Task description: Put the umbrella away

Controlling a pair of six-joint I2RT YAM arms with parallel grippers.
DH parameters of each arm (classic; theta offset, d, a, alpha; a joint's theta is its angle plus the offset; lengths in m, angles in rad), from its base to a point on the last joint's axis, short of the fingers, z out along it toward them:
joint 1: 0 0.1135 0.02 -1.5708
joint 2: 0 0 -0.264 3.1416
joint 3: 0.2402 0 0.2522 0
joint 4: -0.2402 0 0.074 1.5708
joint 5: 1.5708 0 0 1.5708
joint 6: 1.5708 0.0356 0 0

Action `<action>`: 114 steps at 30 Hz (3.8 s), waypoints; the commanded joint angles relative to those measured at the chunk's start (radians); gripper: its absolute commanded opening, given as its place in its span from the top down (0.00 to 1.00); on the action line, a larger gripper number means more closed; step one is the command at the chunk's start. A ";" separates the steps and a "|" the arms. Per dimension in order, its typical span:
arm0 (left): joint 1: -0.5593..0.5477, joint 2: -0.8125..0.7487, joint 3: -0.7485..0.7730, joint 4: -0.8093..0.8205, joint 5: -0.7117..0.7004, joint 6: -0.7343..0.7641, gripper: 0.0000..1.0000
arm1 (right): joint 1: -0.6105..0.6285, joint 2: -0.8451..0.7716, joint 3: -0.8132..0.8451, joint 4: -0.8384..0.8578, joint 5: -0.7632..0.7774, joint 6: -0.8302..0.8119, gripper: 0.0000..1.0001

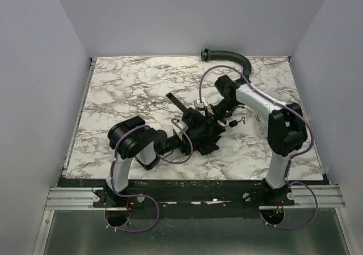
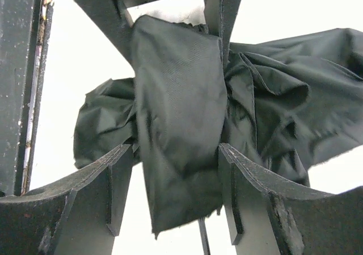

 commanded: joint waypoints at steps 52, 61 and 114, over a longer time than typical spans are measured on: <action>0.031 -0.483 -0.372 0.077 -0.028 -0.176 0.01 | 0.131 0.080 -0.404 0.189 0.309 0.263 0.87; -0.208 -0.615 -0.365 -0.085 -0.173 0.388 0.01 | 0.051 0.173 -0.382 0.091 0.291 0.271 0.87; -0.311 -0.008 0.235 -1.048 -0.061 0.044 1.00 | -0.228 -0.125 0.020 0.010 0.147 0.194 0.28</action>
